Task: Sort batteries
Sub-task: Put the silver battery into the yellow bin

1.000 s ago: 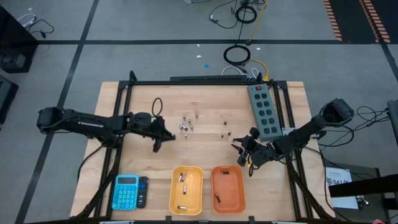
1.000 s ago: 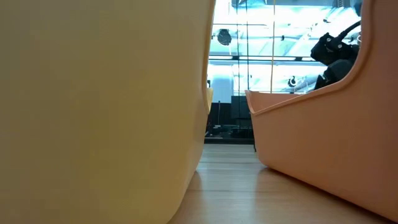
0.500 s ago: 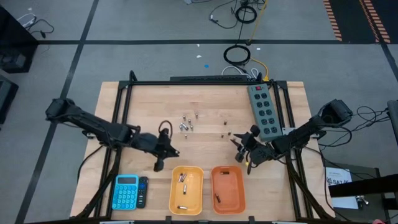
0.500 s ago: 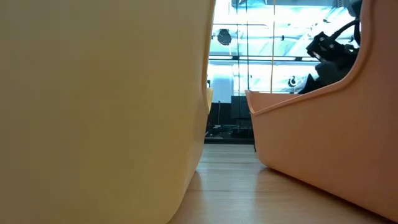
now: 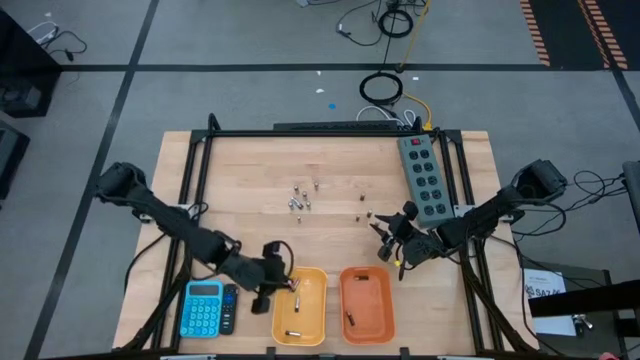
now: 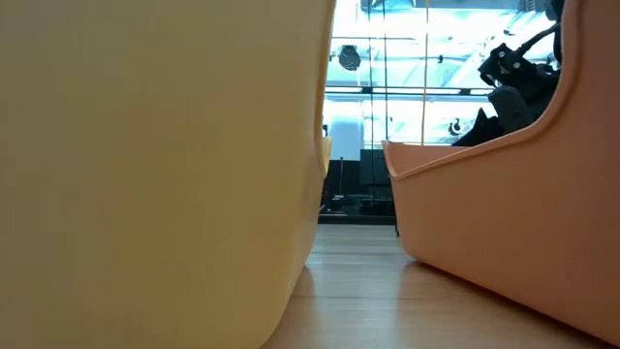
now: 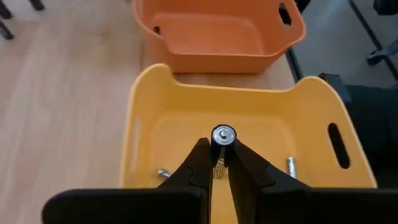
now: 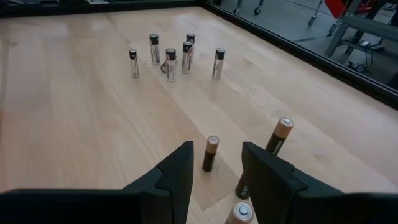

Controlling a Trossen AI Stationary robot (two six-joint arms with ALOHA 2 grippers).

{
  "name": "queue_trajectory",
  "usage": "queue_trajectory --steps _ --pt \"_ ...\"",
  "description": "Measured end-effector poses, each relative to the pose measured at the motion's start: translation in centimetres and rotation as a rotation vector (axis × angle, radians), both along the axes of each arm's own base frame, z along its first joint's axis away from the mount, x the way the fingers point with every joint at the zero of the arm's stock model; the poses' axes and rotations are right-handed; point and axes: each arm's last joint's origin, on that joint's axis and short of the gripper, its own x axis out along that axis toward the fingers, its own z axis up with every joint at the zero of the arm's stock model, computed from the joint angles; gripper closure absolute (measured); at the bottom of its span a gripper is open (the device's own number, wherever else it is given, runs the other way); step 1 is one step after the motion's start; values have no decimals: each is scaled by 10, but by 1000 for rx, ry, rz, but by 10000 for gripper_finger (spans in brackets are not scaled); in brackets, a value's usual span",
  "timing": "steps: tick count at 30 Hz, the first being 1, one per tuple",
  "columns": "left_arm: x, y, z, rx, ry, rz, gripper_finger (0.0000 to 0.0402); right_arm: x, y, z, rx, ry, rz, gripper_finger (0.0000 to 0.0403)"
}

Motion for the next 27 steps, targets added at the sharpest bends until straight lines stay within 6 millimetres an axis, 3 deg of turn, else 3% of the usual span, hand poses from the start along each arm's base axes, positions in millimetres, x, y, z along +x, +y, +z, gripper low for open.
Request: queue_trajectory --steps 6,16,22,27 --pt "10 -13 -3 -1 34 -1 367 0 0 -1 -4 7 1 275" --pt "16 -18 -22 60 65 -6 295 -1 0 -1 1 21 14 275" --pt "14 -3 -5 125 0 113 225 -1 0 -1 7 23 23 275" --pt "0 22 11 324 -25 251 216 -1 0 -2 4 27 23 275"
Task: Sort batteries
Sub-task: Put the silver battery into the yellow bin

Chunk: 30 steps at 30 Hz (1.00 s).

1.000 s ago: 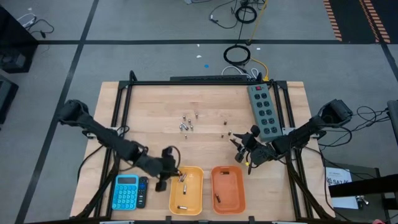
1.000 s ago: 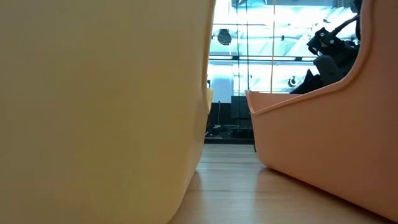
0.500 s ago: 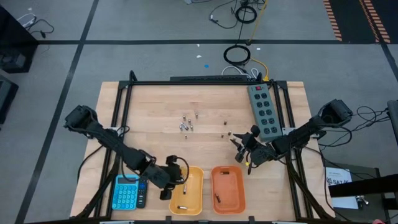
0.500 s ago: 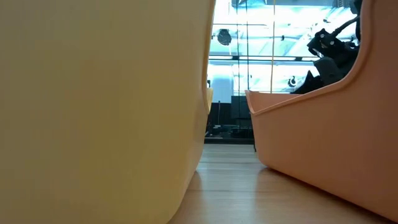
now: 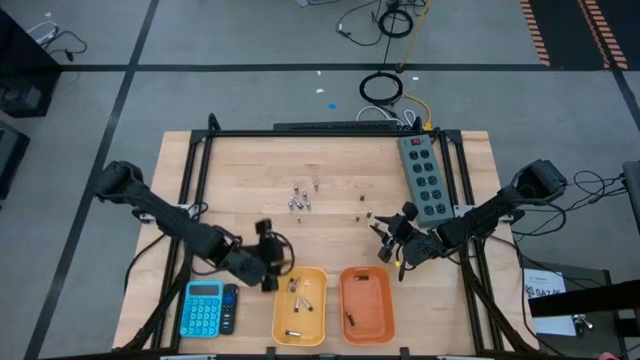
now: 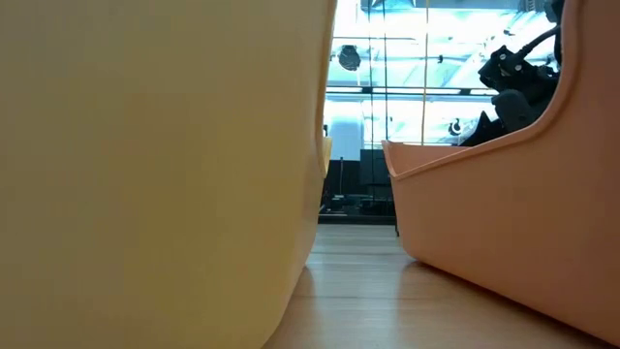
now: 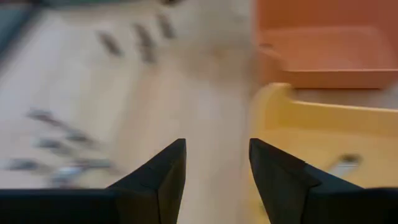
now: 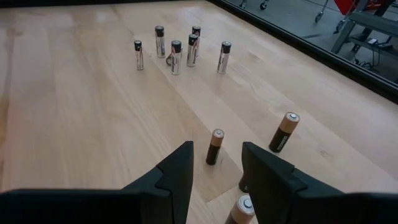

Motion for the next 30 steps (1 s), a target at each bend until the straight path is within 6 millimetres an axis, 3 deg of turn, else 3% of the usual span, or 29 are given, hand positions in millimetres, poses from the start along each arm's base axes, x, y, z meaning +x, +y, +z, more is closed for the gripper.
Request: queue_trajectory --steps 4,16,30 --pt "-8 28 -7 59 18 70 215 0 0 0 -2 4 0 275" --pt "-30 100 -75 -7 10 231 215 0 0 -1 -3 9 2 275" --pt "-31 136 -92 -74 -89 336 214 0 0 -1 -10 14 6 275"
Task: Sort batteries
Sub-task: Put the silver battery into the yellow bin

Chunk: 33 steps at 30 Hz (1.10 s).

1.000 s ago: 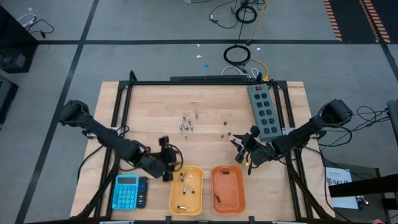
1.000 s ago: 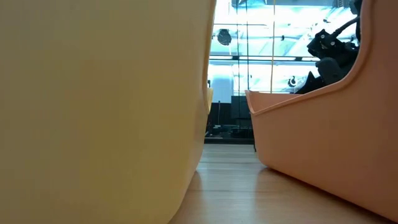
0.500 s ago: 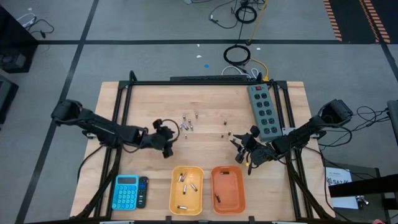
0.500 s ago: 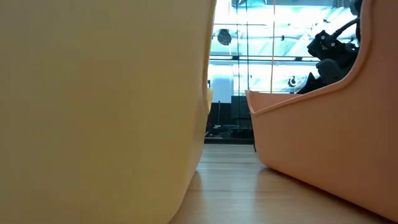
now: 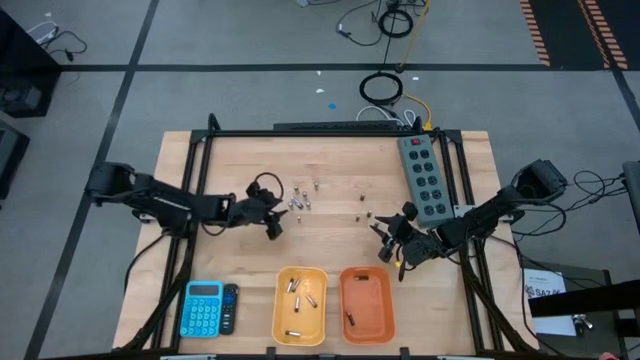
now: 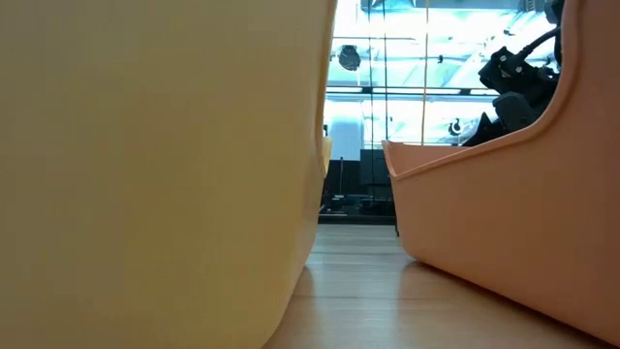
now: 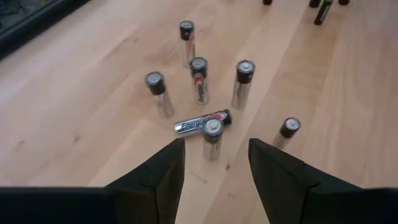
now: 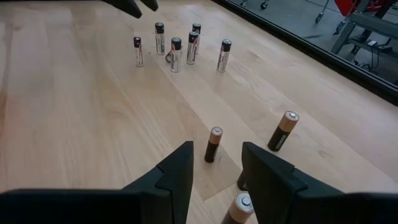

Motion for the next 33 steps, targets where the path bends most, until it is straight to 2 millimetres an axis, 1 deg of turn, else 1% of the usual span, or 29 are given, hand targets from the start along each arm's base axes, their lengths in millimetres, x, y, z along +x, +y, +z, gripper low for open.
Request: queue_trajectory --steps 7,12,17,24,26,27,28,30,31,33 --pt "7 5 -15 -23 23 0 214 1 0 1 -5 -4 4 275" --pt "13 7 -22 -7 8 -1 214 1 0 1 -7 -3 6 275" --pt "17 13 -31 -3 15 20 214 1 0 1 -7 -3 6 275" --pt "22 18 -37 19 -15 35 218 1 0 1 -7 -3 6 275" --pt "22 19 -39 25 -8 39 237 1 0 1 -7 -3 6 275" --pt "22 19 -39 27 -2 38 256 1 0 1 -8 -1 6 275" --pt "22 19 -39 36 6 31 280 1 0 1 -8 0 6 275" --pt "22 19 -39 48 15 20 342 0 0 1 -8 0 6 275" --pt "22 18 -39 55 17 10 355 0 0 1 -8 0 6 275" --pt "21 16 -37 61 20 -4 354 0 0 0 4 0 7 275"
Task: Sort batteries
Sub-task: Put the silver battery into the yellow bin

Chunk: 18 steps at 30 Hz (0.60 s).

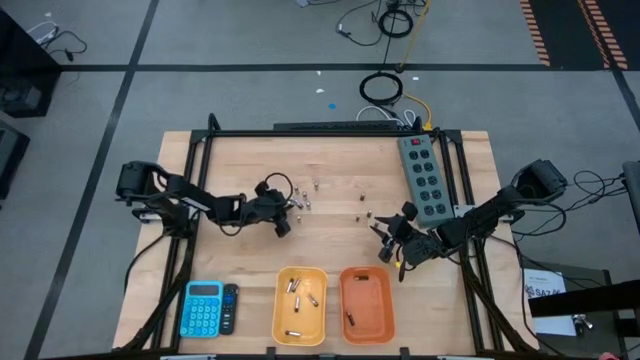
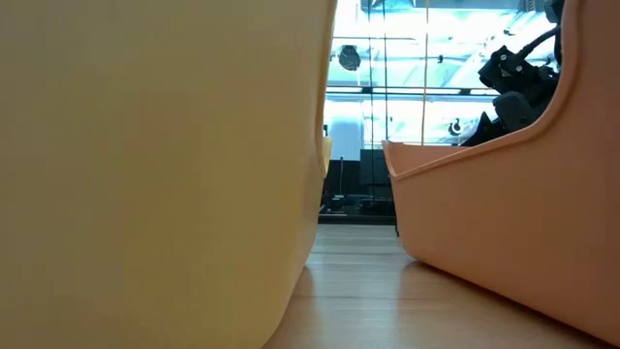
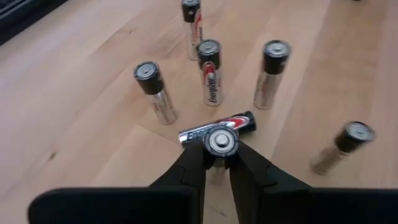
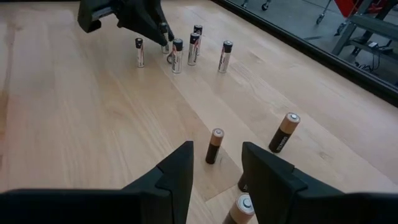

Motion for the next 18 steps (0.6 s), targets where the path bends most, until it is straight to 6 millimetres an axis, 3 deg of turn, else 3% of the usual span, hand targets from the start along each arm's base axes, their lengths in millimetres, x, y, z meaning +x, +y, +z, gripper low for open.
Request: queue_trajectory --steps 5,7,15,18 --pt "-8 -3 16 5 12 -10 354 -1 0 -2 15 12 2 275" --pt "-10 -7 28 -24 -21 -88 354 -1 0 -2 15 12 1 275" --pt "-22 -62 88 -233 -301 -568 354 -1 0 -2 16 12 0 275" --pt "-23 -89 101 -272 -324 -665 354 -1 0 -2 15 12 0 275"
